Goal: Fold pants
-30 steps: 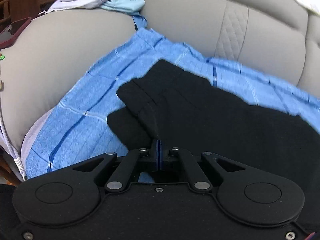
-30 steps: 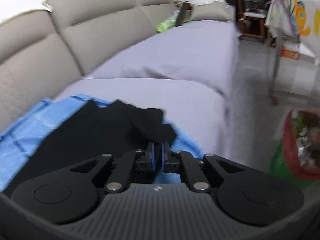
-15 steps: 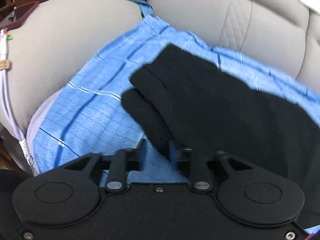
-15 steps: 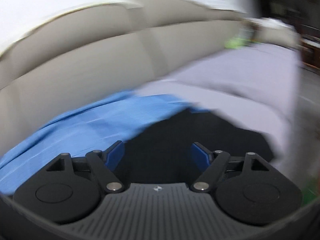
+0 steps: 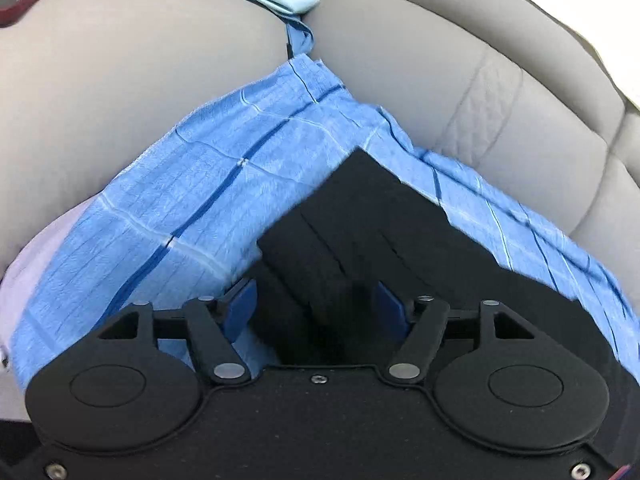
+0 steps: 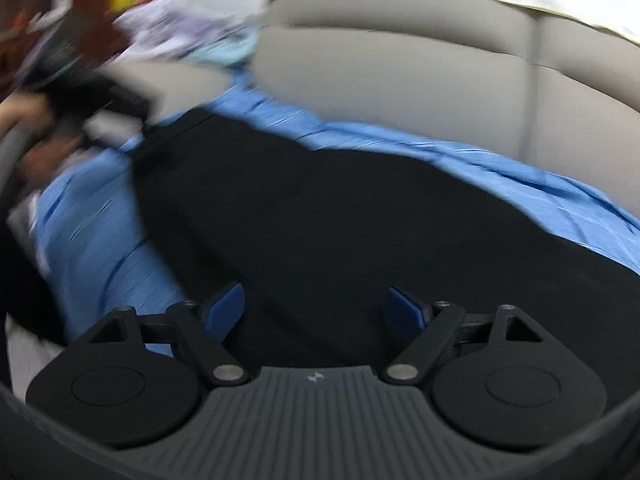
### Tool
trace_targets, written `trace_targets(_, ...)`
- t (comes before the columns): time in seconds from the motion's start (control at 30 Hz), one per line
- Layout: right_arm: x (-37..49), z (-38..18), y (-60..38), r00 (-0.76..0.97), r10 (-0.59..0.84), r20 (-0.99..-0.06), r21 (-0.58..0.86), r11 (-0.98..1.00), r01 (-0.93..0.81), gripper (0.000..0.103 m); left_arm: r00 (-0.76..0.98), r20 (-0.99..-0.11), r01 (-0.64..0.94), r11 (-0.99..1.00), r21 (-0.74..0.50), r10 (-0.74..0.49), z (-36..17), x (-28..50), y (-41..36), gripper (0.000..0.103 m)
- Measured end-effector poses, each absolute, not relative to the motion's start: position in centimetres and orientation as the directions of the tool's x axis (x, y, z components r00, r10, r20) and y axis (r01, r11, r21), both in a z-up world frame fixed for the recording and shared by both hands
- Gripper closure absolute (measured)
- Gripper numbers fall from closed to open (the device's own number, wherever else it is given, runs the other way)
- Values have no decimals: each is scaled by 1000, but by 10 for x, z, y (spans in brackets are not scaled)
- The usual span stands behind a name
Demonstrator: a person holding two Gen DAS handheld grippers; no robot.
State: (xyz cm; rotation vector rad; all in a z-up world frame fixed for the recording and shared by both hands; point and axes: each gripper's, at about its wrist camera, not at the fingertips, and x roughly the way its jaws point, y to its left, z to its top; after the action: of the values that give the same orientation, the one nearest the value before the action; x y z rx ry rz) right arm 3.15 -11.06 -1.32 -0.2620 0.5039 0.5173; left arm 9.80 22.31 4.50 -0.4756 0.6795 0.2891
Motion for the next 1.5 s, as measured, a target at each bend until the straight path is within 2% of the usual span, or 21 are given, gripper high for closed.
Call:
trace_targets(0.13,33,-25,-94,783,345,-517,-208,837,-506,16,750,-646,-426,849,-312,139,42,112,226,53)
trace_targets(0.37,35,-25,-96,845,274,-459,-260,868,-423,20,752,-647,-438,830,-346,127,35,122,237,55)
trace_targets(0.4,35,-29,-94,851,256,-459,-286,864,-414,21,752,-645,-442,831,-338,137,34,122,237,66)
trace_targets(0.43,39,-32,-92,853,250,-459,-296,862,-412,22,757,-636,-446,831,-332,152,35,121,235,85)
trace_targets(0.47,37,-34,-93,857,257,-447,-288,866,-409,26,762,-626,-450,832,-324,168,37,118,232,86)
trace_targets(0.5,38,-33,-94,847,279,-453,-267,864,-427,52,767,-612,-451,841,-300,194,42,114,227,87)
trace_targets(0.53,39,-31,-92,827,312,-468,-242,854,-460,101,775,-596,-444,853,-275,212,49,110,222,88)
trace_targets(0.63,25,-15,-83,823,332,-462,-291,819,-494,100,807,-543,-415,878,-240,233,74,93,211,89)
trace_targets(0.73,12,3,-90,811,367,-455,-246,824,-511,100,819,-519,-405,888,-220,245,88,74,213,89)
trace_targets(0.87,-1,-8,-101,758,384,-527,-224,798,-559,101,757,-604,-436,882,-180,251,69,71,223,88)
trace_targets(0.97,-3,-27,-94,704,387,-595,-231,757,-611,99,681,-696,-487,850,-199,227,44,74,234,85)
trace_targets(1.0,-5,-26,-93,708,389,-589,-253,743,-620,93,679,-700,-492,845,-209,222,40,72,236,85)
trace_targets(1.03,-5,-23,-92,697,399,-596,-259,726,-637,69,690,-691,-490,842,-225,217,40,69,237,81)
trace_targets(1.07,-5,-18,-95,685,415,-599,-247,718,-651,65,703,-679,-484,842,-239,212,41,67,238,79)
trace_targets(1.1,-2,-12,-98,669,434,-604,-221,715,-664,47,716,-668,-476,842,-253,204,42,64,239,74)
trace_targets(1.13,2,-4,-102,655,452,-606,-192,716,-671,30,725,-659,-471,841,-265,198,44,62,240,61)
trace_targets(1.17,7,4,-106,644,469,-605,-162,719,-676,26,729,-654,-473,839,-269,202,44,61,242,51)
trace_targets(1.23,19,22,-117,631,496,-597,-111,728,-677,21,732,-646,-482,835,-265,217,46,56,245,49)
trace_targets(1.3,39,37,-122,653,496,-573,-85,756,-649,16,739,-641,-477,833,-279,208,47,52,250,42)
trace_targets(1.37,59,51,-132,702,468,-537,-66,806,-588,13,755,-633,-459,827,-325,171,46,51,256,21)
trace_targets(1.5,121,60,-138,799,345,-493,6,919,-393,11,758,-643,-449,801,-397,106,36,65,263,20)
